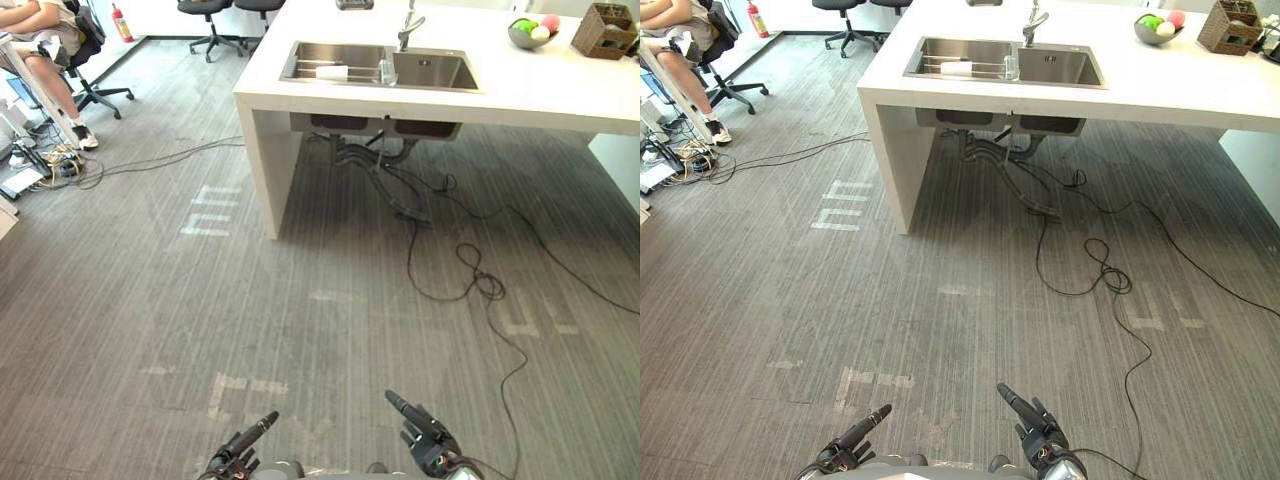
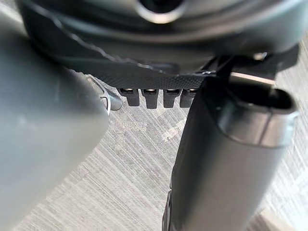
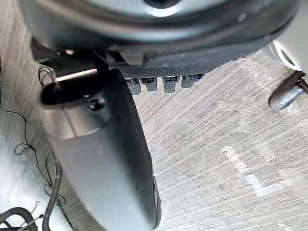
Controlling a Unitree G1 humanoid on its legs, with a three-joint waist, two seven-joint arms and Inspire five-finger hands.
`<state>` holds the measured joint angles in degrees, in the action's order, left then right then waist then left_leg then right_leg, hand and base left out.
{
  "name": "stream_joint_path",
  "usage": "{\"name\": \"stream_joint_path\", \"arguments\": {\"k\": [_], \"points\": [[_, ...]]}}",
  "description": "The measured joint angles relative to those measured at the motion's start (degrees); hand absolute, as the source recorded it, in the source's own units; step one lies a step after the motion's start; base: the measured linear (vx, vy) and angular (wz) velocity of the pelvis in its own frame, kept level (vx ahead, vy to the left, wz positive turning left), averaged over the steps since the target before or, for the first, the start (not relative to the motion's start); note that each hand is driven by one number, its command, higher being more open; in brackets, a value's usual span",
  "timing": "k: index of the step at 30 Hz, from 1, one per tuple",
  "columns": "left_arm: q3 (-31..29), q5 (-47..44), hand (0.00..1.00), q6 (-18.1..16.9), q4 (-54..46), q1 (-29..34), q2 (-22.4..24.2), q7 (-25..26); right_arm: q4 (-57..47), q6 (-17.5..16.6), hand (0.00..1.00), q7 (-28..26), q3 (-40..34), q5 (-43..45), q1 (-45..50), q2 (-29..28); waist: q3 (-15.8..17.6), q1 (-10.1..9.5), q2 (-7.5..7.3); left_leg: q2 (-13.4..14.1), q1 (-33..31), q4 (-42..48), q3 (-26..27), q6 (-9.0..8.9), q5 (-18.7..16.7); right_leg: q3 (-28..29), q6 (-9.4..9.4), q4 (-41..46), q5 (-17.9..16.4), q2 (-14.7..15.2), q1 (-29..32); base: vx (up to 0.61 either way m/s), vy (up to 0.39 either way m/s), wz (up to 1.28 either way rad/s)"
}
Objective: Walk over to the sink, pick up the cup, carry it to the dishwasher, place the cup inside the dishwasher, then close the dishwasher door
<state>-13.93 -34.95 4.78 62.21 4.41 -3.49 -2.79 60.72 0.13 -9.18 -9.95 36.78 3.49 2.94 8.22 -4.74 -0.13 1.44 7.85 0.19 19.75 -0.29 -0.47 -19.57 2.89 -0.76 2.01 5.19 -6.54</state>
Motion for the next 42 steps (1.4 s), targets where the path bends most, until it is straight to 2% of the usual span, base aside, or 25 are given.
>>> {"name": "stream_joint_path", "arguments": {"k": [12, 13, 14, 16, 17, 19, 20, 21, 23, 26, 27, 28, 29, 30, 31, 32, 33, 34, 35, 37, 38, 39, 40, 41, 42], "points": [[0.64, -9.0, 1.0, 0.06, 3.16, -0.02, -1.41, -0.24, 3.43, 2.14, 1.0, 0.23, -4.28, -0.92, -0.76, 0.41, -0.7, 0.73, -0.56, -0.73, 4.03, -2.01, -0.49, 0.43, -1.5, -0.15, 0.26, 0.85, -1.12, 0.34, -2.4, -0.07, 0.008, 0.0], [1.95, -8.88, 1.0, 0.08, 3.22, -0.05, -1.88, -0.51, 3.25, 1.96, 1.0, -0.01, -4.25, -0.8, -0.79, 0.49, -0.59, 1.01, -0.89, -1.17, 3.78, -2.04, -0.83, 0.86, -2.01, -0.19, 0.7, 7.0, -4.13, 1.79, 0.38, -0.07, 0.056, 0.06], [3.02, -8.85, 1.0, 0.14, 3.23, -0.07, -2.34, -0.95, 2.94, 1.64, 1.0, -0.12, -4.19, -0.4, -0.79, 0.61, -0.57, 1.23, -0.99, -1.6, 3.59, -2.1, -1.35, 1.42, -2.37, -0.06, 0.96, 10.81, -5.63, 2.86, 2.14, -0.07, 0.081, 0.1], [5.64, -8.17, 1.0, 0.1, 3.24, -0.58, -3.18, -1.7, 2.0, 0.34, 1.0, -0.5, -3.18, 1.06, -1.44, 1.96, -0.22, 1.86, -1.57, -2.93, 2.72, -1.0, -2.02, 2.58, -2.99, 0.97, 1.9, 27.8, -7.44, 7.03, 10.25, -0.06, 0.081, 0.08], [5.92, -7.47, 1.0, -0.21, 3.03, -1.02, -3.59, -2.1, 1.22, -0.35, 1.0, -0.61, -1.74, 2.24, -2.1, 2.52, 0.28, 2.03, -2.24, -3.31, 1.88, 1.42, -2.03, 2.83, -3.66, 1.48, 0.52, 36.53, -6.32, 9.47, 14.85, -0.04, 0.069, 0.05], [7.12, -6.34, 1.0, -0.63, 0.77, -0.78, -3.98, -2.24, -0.15, -1.2, 1.0, -0.66, -0.29, 3.51, -2.57, 2.75, 1.37, 2.02, -2.55, -3.07, 1.07, 5.46, -2.12, 3.52, -5.73, 2.2, -1.08, 45.38, -2.93, 11.78, 19.01, 0.02, 0.043, 0.05], [7.68, -6.12, 1.0, -0.58, -0.4, -0.68, -4.06, -2.22, -0.68, -1.51, 1.0, -0.69, 0.05, 3.96, -2.59, 2.78, 1.77, 2.02, -2.46, -2.76, 0.91, 6.61, -2.28, 3.55, -6.62, 2.65, -0.78, 47.47, -1.68, 12.03, 20.01, 0.07, 0.006, 0.12], [8.2, -6.06, 1.0, -0.08, -3.5, -0.54, -4.06, -1.97, -1.56, -1.97, 1.0, -0.81, 0.29, 4.65, -2.66, 2.76, 2.17, 2.12, -2.4, -1.92, 0.16, 8.68, -2.89, 3.86, -8.04, 3.05, -0.55, 49.73, -3.04, 12.08, 21.95, 0.09, -0.02, 0.28], [10.53, -6.19, 1.0, 0.34, -8.96, -0.97, -3.72, -1.35, -2.54, -2.37, 1.0, -1.03, 0.29, 4.95, -2.69, 2.5, 2.59, 2.36, -2.2, -0.82, -1.58, 10.85, -4.66, 3.58, -9.01, 1.61, -0.07, 46.62, -5.33, 11.46, 23.7, 0.1, -0.053, 0.43], [12.84, -6.01, 1.0, 0.18, -13.54, -4.22, -2.31, -1.26, -4.21, -3.61, 1.0, -0.59, 2.26, 7.13, -2.89, 1.75, 4.4, 2.28, -1.72, 1.27, -5.0, 14.9, -7.03, 2.49, -10.9, 0.15, 1.18, 22.13, -2.56, 7.7, 23.31, 0.14, -0.121, 0.41], [13.3, -5.56, 1.0, -0.01, -14.96, -4.69, -2.11, -1.23, -4.96, -3.8, 1.0, 0.1, 3.48, 8.3, -2.66, 1.02, 4.83, 2.32, -2.03, 1.66, -6.32, 17.39, -7.79, 1.86, -12.34, 0.36, 1.81, 10.94, -0.81, 6.44, 22.12, 0.21, -0.216, 0.26], [13.9, -5.55, 1.0, -0.11, -15.61, -5.21, -1.87, -1.29, -6.47, -4.13, 1.0, 0.76, 4.13, 8.86, -2.19, 0.8, 6.04, 2.36, -2.58, 1.79, -6.23, 20.46, -8.55, 0.85, -15.01, 0.89, 1.79, 6.75, -0.67, 6.54, 20.6, 0.26, -0.308, 0.25], [14.03, -5.55, 1.0, -0.1, -15.63, -5.29, -1.79, -1.28, -7.01, -4.07, 1.0, 1.02, 4.17, 9.1, -1.9, 0.78, 6.45, 2.36, -2.62, 1.84, -5.94, 21.95, -8.91, 0.11, -16.54, 1.11, 1.86, 6.35, -0.73, 6.76, 19.99, 0.27, -0.357, 0.2], [14.02, -5.53, 1.0, -0.07, -15.54, -5.25, -1.4, -1.07, -7.94, -3.89, 1.0, 1.71, 4.07, 9.23, -1.37, 1.16, 6.85, 2.35, -2.0, 2.77, -5.35, 24.14, -9.6, -1.21, -19.24, 1.46, 1.57, 7.38, 2.42, 6.44, 19.29, 0.24, -0.315, 0.18], [14.08, -5.39, 1.0, -0.01, -15.67, -5.24, -1.22, -1.06, -8.79, -3.8, 1.0, 1.89, 3.75, 9.23, -1.07, 1.75, 6.8, 2.4, -0.63, 4.55, -4.5, 24.02, -10.72, -2.53, -20.43, 0.93, 1.03, 11.01, 3.3, 5.4, 19.77, 0.29, -0.323, 0.28], [14.2, -4.78, 1.0, 0.12, -15.96, -5.24, -1.19, -0.97, -9.27, -3.69, 1.0, 1.85, 3.46, 9.3, -0.77, 1.79, 6.5, 2.62, -0.23, 5.31, -4.27, 23.57, -11.66, -2.94, -20.69, 0.67, 0.58, 12.76, 3.46, 4.86, 20.29, 0.34, -0.324, 0.43], [14.25, -3.65, 1.0, 0.3, -17.18, -4.9, -1.92, -0.25, -9.56, -3.45, 1.0, 1.76, 3.43, 9.31, -0.41, 1.84, 5.72, 2.92, 0.15, 7.18, -3.03, 21.68, -12.71, -3.35, -20.95, 0.22, -1.14, 15.44, 3.1, 3.33, 21.1, 0.38, -0.325, 0.39], [14.2, -3.27, 1.0, 0.36, -17.41, -4.6, -2.04, 0.48, -9.5, -2.88, 1.0, 1.79, 3.49, 9.27, 0.06, 2.06, 4.58, 2.7, 0.7, 8.28, -2.64, 22.3, -13.33, -2.74, -20.62, -0.82, -4.03, 16.1, 1.12, 1.78, 21.15, 0.49, -0.3, 0.15], [13.61, -3.31, 1.0, 0.35, -17.3, -4.54, -1.62, 1.11, -8.59, -2.17, 1.0, 1.88, 3.53, 9.22, -0.75, 2.87, 3.83, 2.17, 1.7, 9.0, -6.07, 36.29, -15.58, -3.22, -16.16, -1.13, -5.64, 17.35, -1.26, -0.23, 21.19, 0.58, -0.286, -0.06], [11.39, -3.32, 1.0, 0.2, -17.18, -4.33, -0.46, 1.24, -8.39, -1.33, 1.0, 1.79, 3.74, 9.02, -1.42, 3.4, 3.38, 2.62, 2.77, 11.85, -11.55, 48.21, -16.96, -1.98, -7.86, -2.23, -6.21, 17.52, -3.3, -2.68, 19.17, 0.56, -0.279, -0.11], [10.96, -3.33, 1.0, -2.09, -17.15, -3.31, 0.0, 1.01, -8.08, -0.78, 1.0, 1.31, 4.63, 8.31, -0.92, 3.9, 3.47, 1.86, 3.09, 12.85, -16.25, 57.65, -20.33, -2.62, 7.83, -1.33, -8.21, 15.98, -5.49, -5.2, 14.92, 0.54, -0.23, -0.22], [11.18, -3.31, 1.0, -2.87, -17.25, -2.78, 0.05, 0.89, -7.83, -0.72, 1.0, 0.97, 5.12, 7.93, -0.77, 3.94, 3.46, 1.47, 3.12, 12.64, -18.22, 62.1, -21.59, -2.77, 8.49, -0.99, -8.75, 15.04, -5.99, -5.9, 13.07, 0.53, -0.203, -0.4], [12.17, -3.27, 1.0, -4.02, -17.86, -2.14, 0.04, 0.98, -7.07, -0.68, 1.0, 0.1, 5.48, 6.83, -0.82, 4.25, 3.52, 1.11, 3.03, 11.24, -22.86, 69.89, -22.61, -3.3, 3.87, -0.32, -8.97, 14.06, -6.69, -6.71, 10.13, 0.62, -0.203, -0.35], [13.39, -3.27, 1.0, -4.35, -20.11, -1.23, 0.05, 1.75, -6.8, -0.46, 1.0, -0.09, 5.85, 6.43, -0.92, 4.64, 3.8, 0.84, 2.8, 9.09, -26.51, 72.08, -22.38, -3.02, -0.62, 0.42, -9.16, 12.29, -7.11, -7.19, 6.82, 0.49, -0.164, -0.33], [14.17, -3.26, 1.0, -4.61, -21.86, -0.45, 0.01, 2.33, -6.78, -0.27, 1.0, -0.11, 5.85, 6.44, -0.94, 4.71, 3.94, 0.68, 2.67, 7.92, -27.67, 71.27, -22.11, -2.9, -2.44, 0.9, -9.17, 10.98, -7.12, -7.37, 4.93, 0.59, -0.168, -0.4]]}}
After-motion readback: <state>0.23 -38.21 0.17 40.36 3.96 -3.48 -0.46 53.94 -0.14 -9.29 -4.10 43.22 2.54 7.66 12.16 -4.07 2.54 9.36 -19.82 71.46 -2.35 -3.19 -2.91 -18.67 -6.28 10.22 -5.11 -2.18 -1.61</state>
